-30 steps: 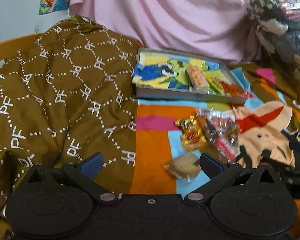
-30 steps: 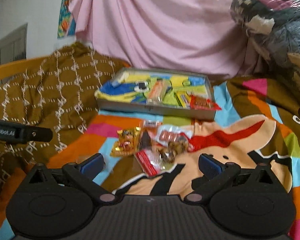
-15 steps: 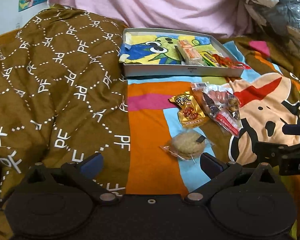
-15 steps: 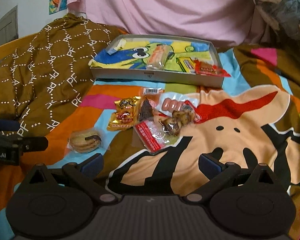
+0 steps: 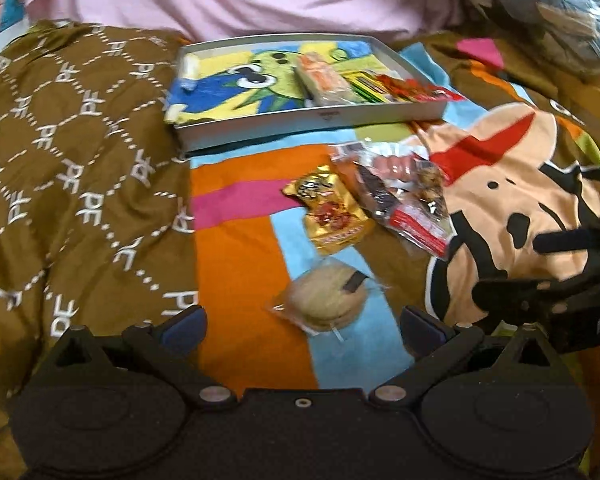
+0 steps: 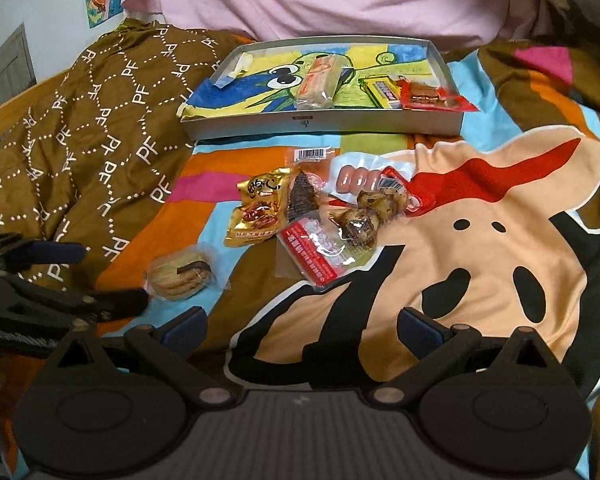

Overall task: Organize snacks
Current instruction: 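Grasp the round wrapped cake with the left tool while the right tool grasps the brown egg pack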

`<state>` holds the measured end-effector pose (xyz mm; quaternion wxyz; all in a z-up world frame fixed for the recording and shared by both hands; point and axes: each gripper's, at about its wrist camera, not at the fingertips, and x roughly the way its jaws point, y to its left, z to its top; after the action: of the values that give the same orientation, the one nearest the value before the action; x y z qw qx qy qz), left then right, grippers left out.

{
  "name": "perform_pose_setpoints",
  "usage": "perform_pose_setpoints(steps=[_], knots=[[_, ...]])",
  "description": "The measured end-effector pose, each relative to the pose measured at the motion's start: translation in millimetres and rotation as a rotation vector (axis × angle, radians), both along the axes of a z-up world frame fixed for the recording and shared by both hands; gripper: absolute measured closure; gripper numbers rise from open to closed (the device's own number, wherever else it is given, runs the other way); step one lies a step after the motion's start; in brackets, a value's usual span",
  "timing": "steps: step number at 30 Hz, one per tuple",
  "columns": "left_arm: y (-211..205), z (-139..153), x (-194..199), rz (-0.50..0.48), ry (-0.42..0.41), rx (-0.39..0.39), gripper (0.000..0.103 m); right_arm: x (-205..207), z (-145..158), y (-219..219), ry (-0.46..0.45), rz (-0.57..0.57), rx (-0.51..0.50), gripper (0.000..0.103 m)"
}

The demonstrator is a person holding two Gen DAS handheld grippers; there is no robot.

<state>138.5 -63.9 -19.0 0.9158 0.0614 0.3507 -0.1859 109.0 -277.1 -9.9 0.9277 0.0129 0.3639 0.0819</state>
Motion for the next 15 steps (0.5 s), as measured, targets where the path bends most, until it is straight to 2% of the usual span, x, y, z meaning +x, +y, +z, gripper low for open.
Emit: perform_pose_setpoints(steps=[6, 12, 15], knots=[[-13.8, -2.3, 14.5, -0.046, 0.001, 0.043, 0.001, 20.7, 9.8, -19.8, 0.012, 0.008, 0.002, 0.0], [-21.4, -4.8, 27.1, -0.108, 0.001, 0.069, 0.001, 49.6, 4.1, -37.7, 0.054, 0.1, 0.068, 0.0], [-23.7, -9.6, 35.8, -0.136, 0.041, 0.085, 0.001, 62.5, -1.2, -43.1, 0.053, 0.097, 0.078, 0.0]])
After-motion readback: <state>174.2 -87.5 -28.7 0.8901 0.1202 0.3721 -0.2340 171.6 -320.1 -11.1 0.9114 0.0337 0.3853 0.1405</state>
